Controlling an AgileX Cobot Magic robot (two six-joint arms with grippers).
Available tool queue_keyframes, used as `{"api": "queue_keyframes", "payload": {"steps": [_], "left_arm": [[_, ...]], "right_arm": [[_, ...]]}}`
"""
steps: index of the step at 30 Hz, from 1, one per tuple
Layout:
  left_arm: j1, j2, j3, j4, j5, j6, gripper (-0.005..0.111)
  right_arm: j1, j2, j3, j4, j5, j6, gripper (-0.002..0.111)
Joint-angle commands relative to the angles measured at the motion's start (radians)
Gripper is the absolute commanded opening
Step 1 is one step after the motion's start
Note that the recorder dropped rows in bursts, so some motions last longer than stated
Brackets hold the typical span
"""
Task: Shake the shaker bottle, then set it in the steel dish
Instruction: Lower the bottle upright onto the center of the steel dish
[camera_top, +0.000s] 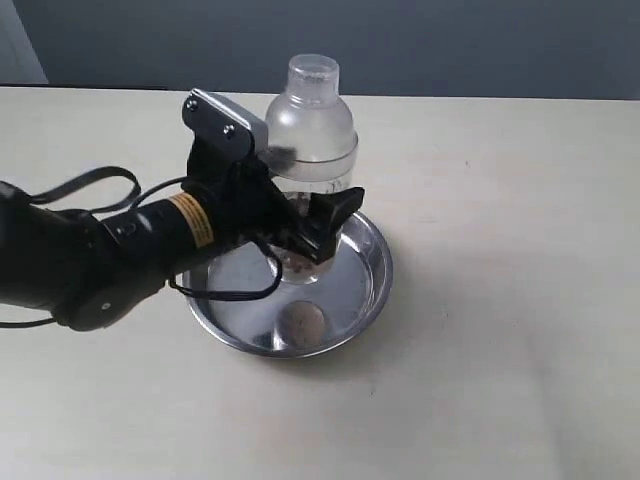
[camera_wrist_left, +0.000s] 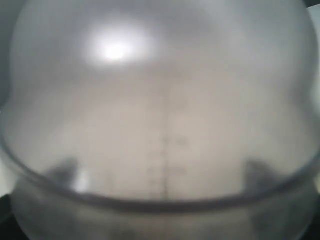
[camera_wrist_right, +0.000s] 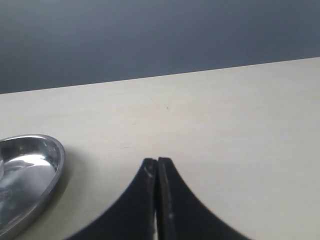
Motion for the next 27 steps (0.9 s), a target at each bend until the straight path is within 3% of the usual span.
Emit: {"api": "queue_keyframes", "payload": {"steps": [1, 11, 27], "left_arm": [[-0.003, 0.112, -0.004, -0.088, -0.264, 0.018, 0.000], [-0.003, 0.244, -0.004, -0.134, -0.268, 0.018, 0.000], [-0.003, 0.247, -0.004, -0.171, -0.268, 0.016, 0.000]], "right_arm": [[0.003, 0.004, 0.001, -0.003, -0.014, -0.004, -0.001], [0.003, 0.004, 0.001, -0.003, -0.012, -0.004, -0.001], [0.003, 0.004, 0.001, -0.003, -0.012, -0.004, -0.001]]}}
